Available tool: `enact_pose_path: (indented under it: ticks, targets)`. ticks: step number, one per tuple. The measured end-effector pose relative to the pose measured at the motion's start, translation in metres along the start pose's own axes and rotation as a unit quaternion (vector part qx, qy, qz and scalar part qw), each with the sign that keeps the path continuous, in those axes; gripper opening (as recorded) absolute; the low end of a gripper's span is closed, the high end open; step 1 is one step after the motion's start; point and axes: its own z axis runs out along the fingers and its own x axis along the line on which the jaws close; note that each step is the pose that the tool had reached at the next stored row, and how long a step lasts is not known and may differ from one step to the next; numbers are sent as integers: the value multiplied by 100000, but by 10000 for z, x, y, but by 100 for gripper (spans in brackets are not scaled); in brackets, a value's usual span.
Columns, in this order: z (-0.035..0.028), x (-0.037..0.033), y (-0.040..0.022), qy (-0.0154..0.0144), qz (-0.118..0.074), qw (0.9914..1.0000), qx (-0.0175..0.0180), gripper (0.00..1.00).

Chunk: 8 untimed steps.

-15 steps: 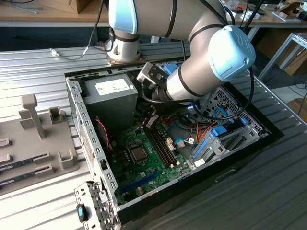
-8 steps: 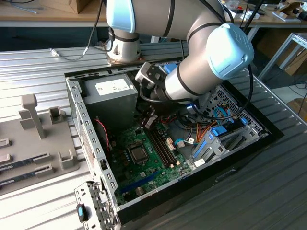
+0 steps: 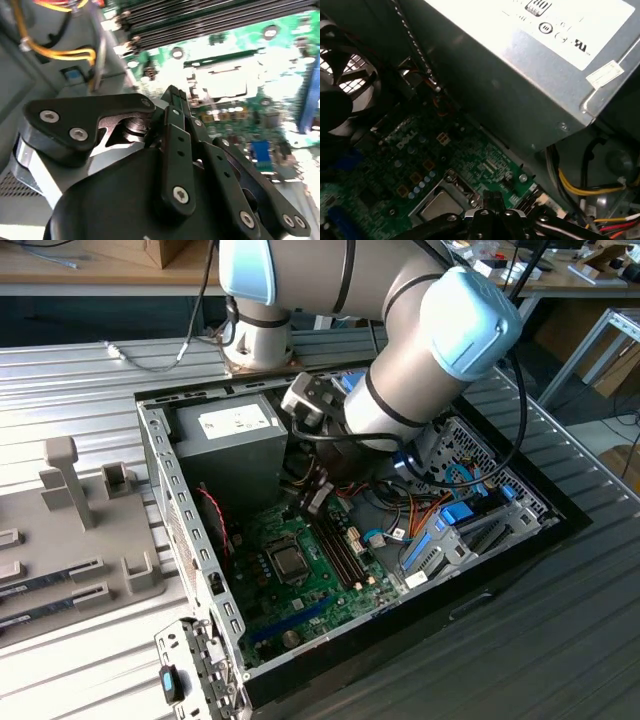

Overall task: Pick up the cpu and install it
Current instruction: 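Install the first cpu locking lever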

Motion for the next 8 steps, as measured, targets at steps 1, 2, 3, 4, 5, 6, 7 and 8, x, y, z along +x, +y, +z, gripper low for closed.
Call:
enact_pose_path:
  ticks: [1, 2, 3, 4, 5, 6, 7, 8]
  targets:
    - [0, 0, 0, 1219, 373, 99984, 1231, 11]
    - [0, -1, 0, 1633, 503, 99972, 1642, 11]
    - [0, 0, 0, 1657, 508, 99971, 1664, 11]
    - [-1, 0, 0, 1667, 517, 99971, 1675, 11]
    - [0, 0, 0, 1710, 531, 99969, 1726, 11]
    - [-1, 1, 0, 2302, 733, 99944, 2310, 11]
    - [0, 1, -2, 2569, 815, 99930, 2582, 11]
    - [3, 1, -4, 2744, 868, 99920, 2760, 11]
